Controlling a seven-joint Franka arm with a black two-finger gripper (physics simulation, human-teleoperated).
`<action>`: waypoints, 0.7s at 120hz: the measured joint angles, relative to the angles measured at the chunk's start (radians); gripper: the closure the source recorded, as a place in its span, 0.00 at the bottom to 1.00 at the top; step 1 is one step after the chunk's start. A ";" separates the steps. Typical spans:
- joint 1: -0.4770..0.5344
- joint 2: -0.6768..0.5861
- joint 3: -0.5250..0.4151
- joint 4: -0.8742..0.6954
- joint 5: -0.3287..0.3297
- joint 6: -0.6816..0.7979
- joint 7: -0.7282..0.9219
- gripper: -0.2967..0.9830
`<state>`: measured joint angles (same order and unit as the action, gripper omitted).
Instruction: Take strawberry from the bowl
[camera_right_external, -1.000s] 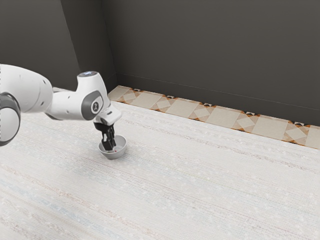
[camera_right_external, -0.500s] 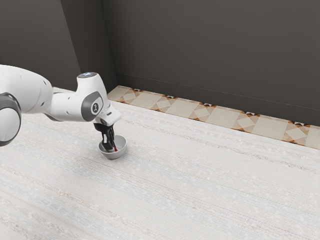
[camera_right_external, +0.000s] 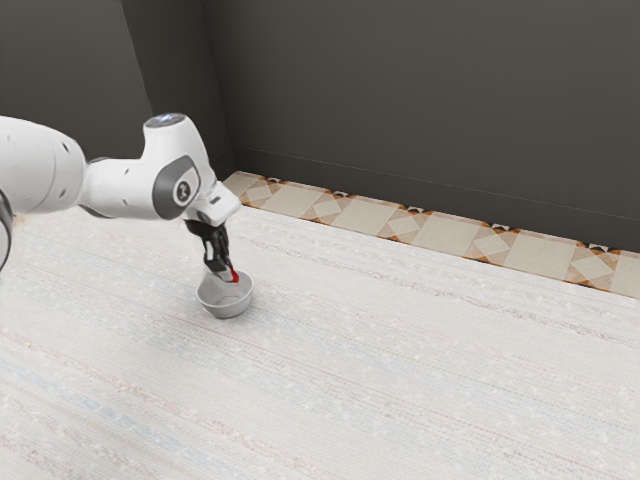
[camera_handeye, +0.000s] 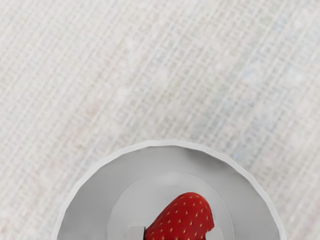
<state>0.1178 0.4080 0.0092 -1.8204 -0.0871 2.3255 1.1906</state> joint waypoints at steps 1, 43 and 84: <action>-0.002 -0.007 0.000 -0.001 0.000 -0.001 -0.001 0.84; -0.237 0.041 -0.003 0.094 0.003 -0.018 -0.039 0.84; -0.298 0.117 -0.008 0.097 -0.003 -0.022 -0.071 0.66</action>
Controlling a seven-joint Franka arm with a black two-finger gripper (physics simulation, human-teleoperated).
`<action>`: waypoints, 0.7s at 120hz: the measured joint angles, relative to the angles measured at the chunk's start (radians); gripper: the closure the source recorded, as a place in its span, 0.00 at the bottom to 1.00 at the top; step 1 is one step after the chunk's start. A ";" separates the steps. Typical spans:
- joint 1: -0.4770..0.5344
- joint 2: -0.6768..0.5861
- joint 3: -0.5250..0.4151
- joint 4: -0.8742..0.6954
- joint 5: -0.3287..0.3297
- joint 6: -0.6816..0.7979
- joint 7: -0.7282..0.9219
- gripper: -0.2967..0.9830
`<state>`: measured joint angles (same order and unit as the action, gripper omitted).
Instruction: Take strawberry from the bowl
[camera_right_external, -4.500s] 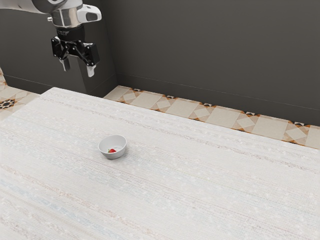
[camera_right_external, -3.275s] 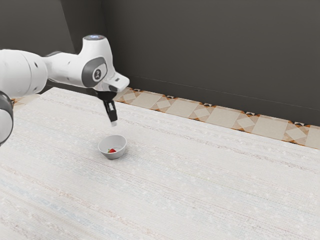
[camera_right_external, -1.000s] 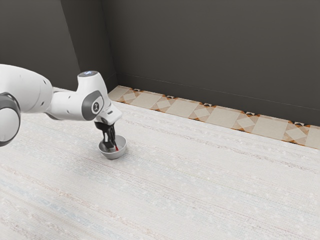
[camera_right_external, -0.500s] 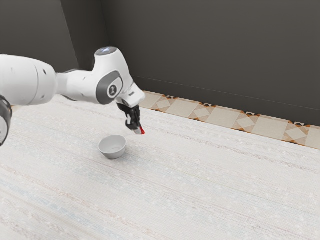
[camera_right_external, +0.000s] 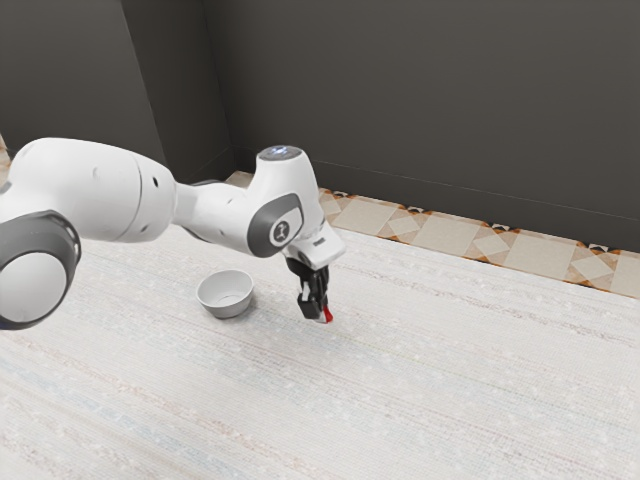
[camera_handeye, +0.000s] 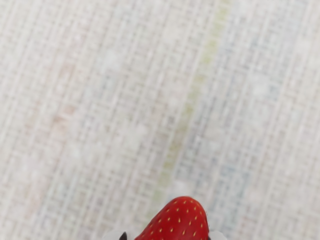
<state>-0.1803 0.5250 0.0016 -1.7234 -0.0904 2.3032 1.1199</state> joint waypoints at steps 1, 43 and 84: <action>0.000 0.000 0.000 0.000 -0.001 -0.001 0.000 0.64; 0.027 -0.492 0.007 -0.067 0.117 -0.252 -0.121 0.31; 0.224 -0.577 0.073 0.105 0.197 -0.689 -0.576 0.25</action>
<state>0.0440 -0.0523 0.0748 -1.6182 0.1071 1.6147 0.5435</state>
